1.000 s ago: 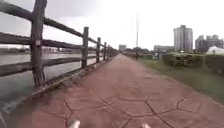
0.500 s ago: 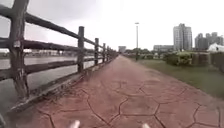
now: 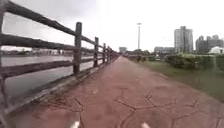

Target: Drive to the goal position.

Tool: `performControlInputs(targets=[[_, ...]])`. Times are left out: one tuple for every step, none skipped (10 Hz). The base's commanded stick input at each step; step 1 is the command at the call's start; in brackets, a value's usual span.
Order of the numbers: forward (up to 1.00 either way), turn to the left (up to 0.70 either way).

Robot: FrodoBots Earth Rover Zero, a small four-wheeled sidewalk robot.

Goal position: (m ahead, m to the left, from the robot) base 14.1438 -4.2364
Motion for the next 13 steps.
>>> performControlInputs(targets=[[0.7,-0.03],[0.7,-0.17],[0.7,-0.35],[0.7,-0.21],[0.7,0.0],[0.7,0.0],[0.7,0.0],[0.7,0.0],[0.7,0.0],[0.7,0.0],[0.7,0.0],[0.7,0.0],[0.7,0.0]])
